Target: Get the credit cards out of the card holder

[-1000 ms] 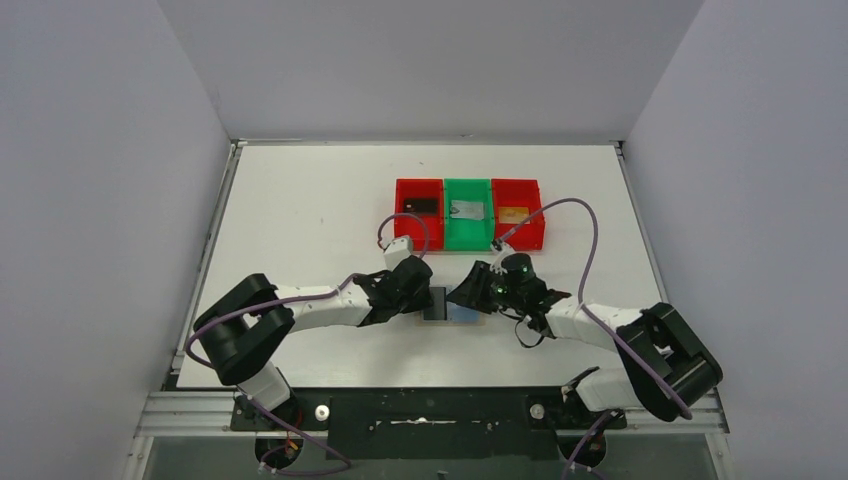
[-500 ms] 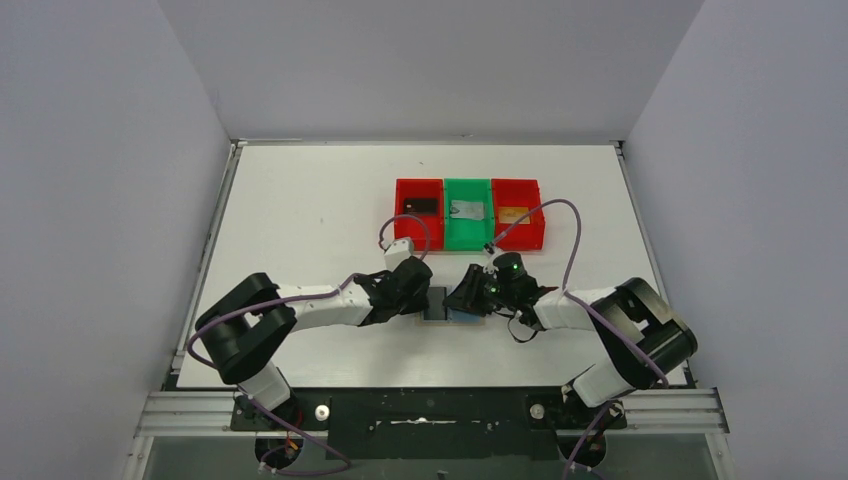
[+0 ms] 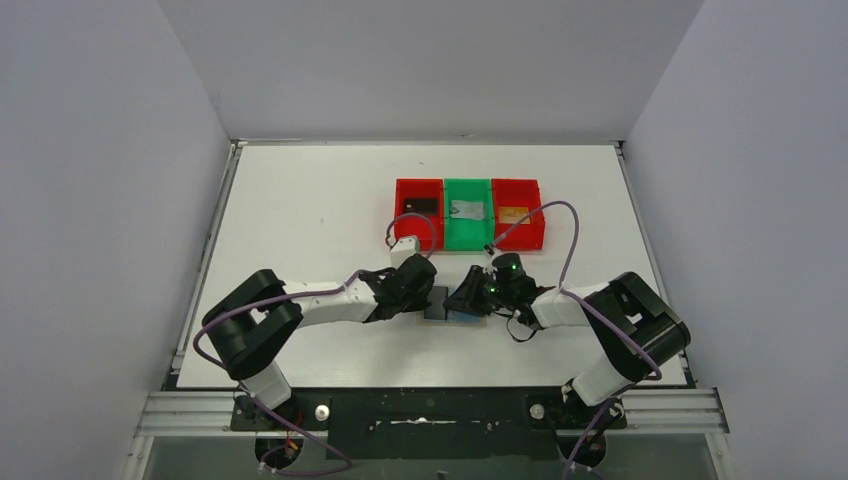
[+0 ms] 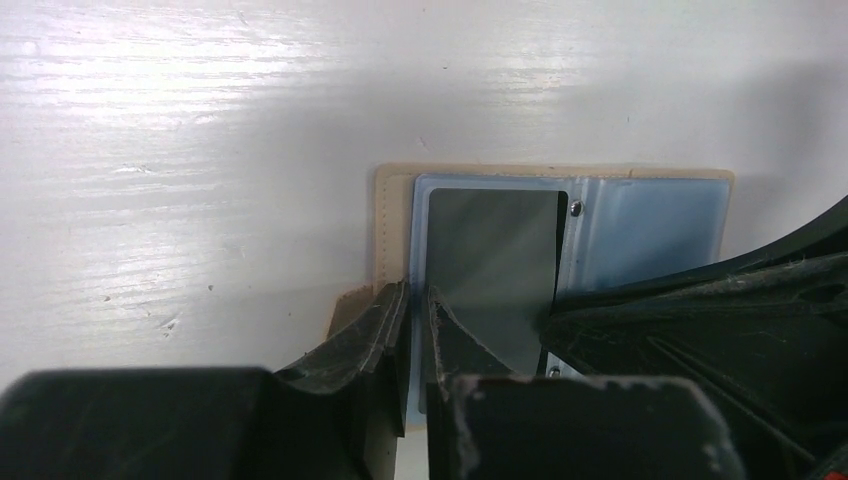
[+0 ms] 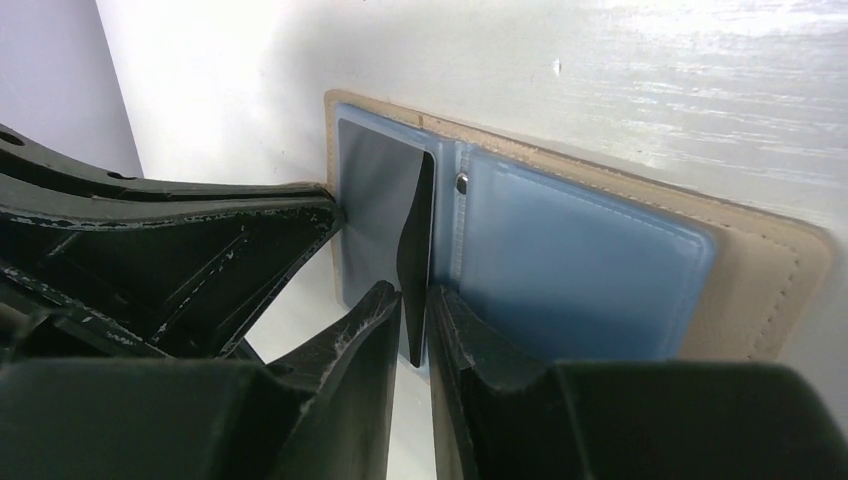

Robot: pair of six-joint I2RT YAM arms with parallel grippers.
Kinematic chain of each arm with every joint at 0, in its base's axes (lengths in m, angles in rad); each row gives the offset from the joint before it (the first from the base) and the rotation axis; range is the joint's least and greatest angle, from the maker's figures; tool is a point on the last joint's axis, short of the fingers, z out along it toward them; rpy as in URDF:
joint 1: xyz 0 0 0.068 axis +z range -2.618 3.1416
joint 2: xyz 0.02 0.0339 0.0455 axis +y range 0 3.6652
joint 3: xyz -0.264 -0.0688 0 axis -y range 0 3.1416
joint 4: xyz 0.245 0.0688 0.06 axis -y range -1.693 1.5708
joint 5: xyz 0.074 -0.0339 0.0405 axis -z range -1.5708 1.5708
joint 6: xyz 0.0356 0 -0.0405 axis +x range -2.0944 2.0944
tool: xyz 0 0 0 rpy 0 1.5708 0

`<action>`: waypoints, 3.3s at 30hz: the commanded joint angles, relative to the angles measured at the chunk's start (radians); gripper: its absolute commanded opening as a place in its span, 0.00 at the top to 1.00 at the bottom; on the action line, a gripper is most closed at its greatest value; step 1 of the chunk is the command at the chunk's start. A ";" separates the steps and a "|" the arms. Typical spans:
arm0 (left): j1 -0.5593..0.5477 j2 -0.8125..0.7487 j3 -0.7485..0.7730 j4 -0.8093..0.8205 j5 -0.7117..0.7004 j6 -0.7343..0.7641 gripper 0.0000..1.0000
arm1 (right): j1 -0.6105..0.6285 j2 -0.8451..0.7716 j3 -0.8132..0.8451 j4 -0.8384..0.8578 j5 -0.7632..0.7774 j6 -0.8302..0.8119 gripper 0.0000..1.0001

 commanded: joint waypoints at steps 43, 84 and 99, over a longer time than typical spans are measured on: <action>-0.039 -0.030 -0.080 0.040 0.039 -0.054 1.00 | -0.048 -0.186 -0.045 -0.168 0.132 -0.064 1.00; -0.081 -0.136 -0.169 0.082 0.041 -0.042 1.00 | 0.047 -0.108 -0.191 0.130 0.114 0.006 1.00; -0.093 -0.276 -0.304 0.120 0.028 -0.058 1.00 | 0.083 -0.170 -0.197 0.179 0.115 0.009 0.92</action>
